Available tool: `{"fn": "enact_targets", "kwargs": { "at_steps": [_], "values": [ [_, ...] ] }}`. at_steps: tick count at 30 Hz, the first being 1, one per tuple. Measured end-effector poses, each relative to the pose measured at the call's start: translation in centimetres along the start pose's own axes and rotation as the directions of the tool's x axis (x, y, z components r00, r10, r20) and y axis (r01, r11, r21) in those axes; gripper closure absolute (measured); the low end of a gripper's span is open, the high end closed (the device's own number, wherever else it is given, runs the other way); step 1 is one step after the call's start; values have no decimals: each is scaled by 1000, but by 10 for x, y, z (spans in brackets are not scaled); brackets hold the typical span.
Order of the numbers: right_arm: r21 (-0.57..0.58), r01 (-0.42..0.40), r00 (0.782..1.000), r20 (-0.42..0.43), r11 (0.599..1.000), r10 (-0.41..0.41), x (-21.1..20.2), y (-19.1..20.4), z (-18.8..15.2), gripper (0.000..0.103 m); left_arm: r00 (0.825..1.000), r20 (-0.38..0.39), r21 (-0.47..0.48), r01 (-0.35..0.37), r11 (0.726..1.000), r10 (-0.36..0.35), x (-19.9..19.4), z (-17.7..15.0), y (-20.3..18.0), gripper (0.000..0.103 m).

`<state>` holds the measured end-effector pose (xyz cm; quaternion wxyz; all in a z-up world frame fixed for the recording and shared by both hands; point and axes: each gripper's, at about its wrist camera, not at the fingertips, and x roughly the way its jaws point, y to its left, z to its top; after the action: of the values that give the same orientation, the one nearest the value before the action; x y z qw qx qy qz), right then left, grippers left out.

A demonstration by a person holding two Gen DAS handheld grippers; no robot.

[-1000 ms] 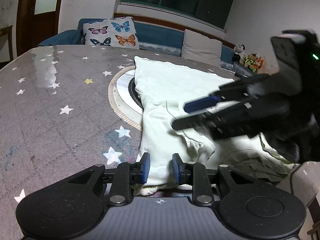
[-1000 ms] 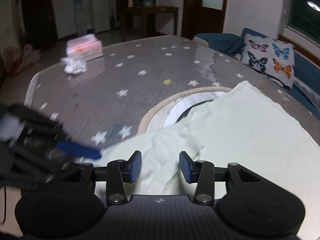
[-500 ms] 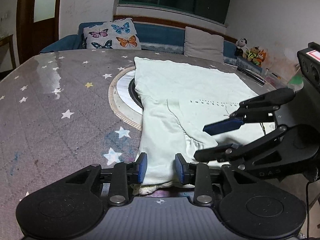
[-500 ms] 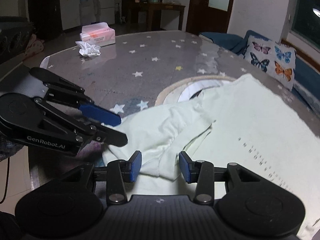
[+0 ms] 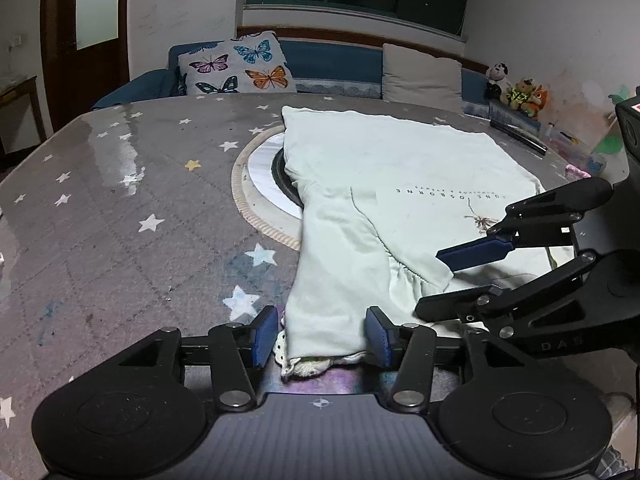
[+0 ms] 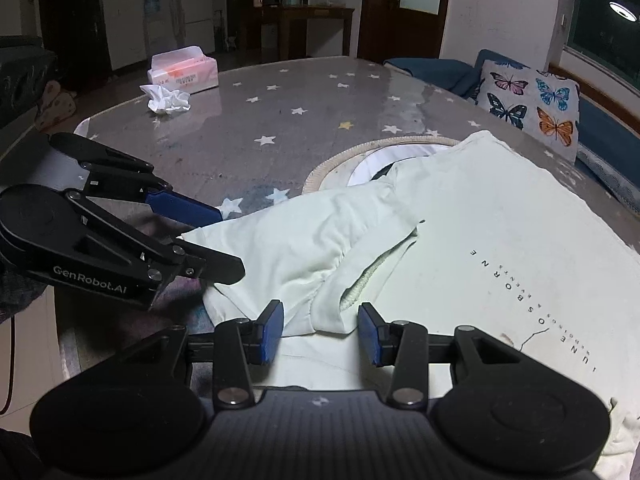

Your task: Fold clothes

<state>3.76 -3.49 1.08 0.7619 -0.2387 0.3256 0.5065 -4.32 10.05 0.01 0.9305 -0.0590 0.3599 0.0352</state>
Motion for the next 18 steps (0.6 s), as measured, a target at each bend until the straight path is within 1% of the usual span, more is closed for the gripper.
{"fn": "enact_targets", "kwargs": {
  "at_steps": [4, 6, 7, 11, 14, 16, 18],
  "values": [
    [3, 11, 1000, 25, 1000, -11, -10, -1, 1, 61, 1000, 4, 10, -16, 1000, 16, -3, 1, -1, 44],
    [13, 20, 999, 39, 1000, -20, -15, -3, 1, 60, 1000, 20, 19, -25, 1000, 24, -7, 2, 0, 36],
    [18, 24, 999, 45, 1000, -25, -17, -4, 1, 60, 999, 28, 23, -32, 999, 31, -10, 2, 1, 35],
    [35, 43, 998, 37, 998, -44, -17, -7, -3, 60, 997, 61, 43, -60, 997, 57, -18, 5, 6, 35],
    [38, 45, 999, 28, 998, -47, -17, -9, -7, 60, 994, 92, 79, -62, 995, 55, -24, 7, 4, 37],
    [41, 47, 998, 34, 998, -49, -23, -10, -10, 60, 993, 109, 108, -51, 993, 39, -27, 9, 2, 43],
    [51, 61, 997, 42, 997, -63, -32, -15, -14, 60, 993, 119, 141, -26, 990, 9, -28, 10, -3, 53]
  ]
}}
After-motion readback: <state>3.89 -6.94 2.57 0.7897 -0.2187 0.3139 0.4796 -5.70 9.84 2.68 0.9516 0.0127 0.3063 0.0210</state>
